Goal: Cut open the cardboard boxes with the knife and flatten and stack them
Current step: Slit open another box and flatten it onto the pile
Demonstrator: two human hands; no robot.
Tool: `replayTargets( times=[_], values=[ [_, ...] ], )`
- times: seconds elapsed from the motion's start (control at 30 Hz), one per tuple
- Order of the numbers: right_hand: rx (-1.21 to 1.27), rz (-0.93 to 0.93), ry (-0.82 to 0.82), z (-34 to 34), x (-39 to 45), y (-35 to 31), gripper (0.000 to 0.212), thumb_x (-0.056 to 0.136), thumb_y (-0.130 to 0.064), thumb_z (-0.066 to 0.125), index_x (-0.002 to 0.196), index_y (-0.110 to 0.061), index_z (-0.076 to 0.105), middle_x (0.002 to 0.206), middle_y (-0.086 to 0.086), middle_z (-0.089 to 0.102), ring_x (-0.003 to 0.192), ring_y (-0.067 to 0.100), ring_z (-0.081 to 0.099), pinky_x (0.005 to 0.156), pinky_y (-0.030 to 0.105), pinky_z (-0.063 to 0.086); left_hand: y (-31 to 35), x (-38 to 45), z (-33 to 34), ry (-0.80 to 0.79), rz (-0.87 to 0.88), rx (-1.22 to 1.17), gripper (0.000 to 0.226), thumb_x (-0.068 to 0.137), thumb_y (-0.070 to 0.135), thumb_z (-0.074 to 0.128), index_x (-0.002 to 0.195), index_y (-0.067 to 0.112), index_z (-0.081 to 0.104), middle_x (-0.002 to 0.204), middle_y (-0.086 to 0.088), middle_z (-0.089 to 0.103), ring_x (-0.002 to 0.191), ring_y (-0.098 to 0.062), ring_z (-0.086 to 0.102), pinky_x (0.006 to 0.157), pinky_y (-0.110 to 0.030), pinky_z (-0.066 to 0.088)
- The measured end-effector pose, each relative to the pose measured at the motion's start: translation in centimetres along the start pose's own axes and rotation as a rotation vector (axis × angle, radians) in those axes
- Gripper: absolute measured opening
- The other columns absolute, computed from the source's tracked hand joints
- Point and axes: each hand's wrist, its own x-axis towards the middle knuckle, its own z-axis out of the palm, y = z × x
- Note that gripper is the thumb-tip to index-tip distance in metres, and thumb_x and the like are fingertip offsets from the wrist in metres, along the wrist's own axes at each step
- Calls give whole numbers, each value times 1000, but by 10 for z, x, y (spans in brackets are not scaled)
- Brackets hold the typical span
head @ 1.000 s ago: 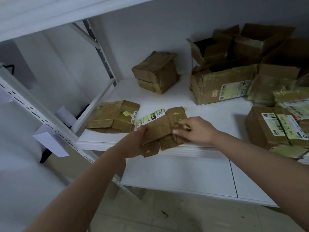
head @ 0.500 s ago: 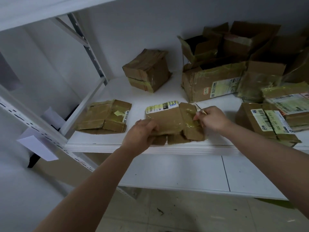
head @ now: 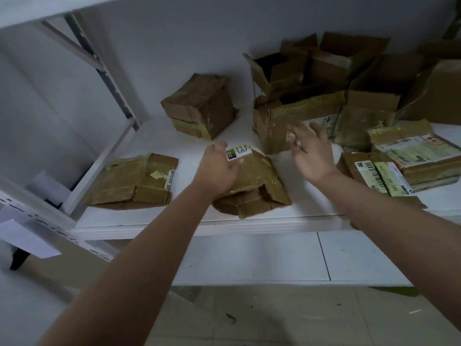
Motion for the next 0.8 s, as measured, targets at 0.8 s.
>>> replayTargets(
  times=[0.8],
  values=[
    [-568,-235,-618,101,-31,-18,66,97,-43,29,152,-16,4,160,5,-6,147,22,-10,116,47,-4,-50,-25,65,-280,-4,503,70,95,55,17,153,27,-12,160,-5,-17,146,-33,-16,117,-55,0]
  ],
)
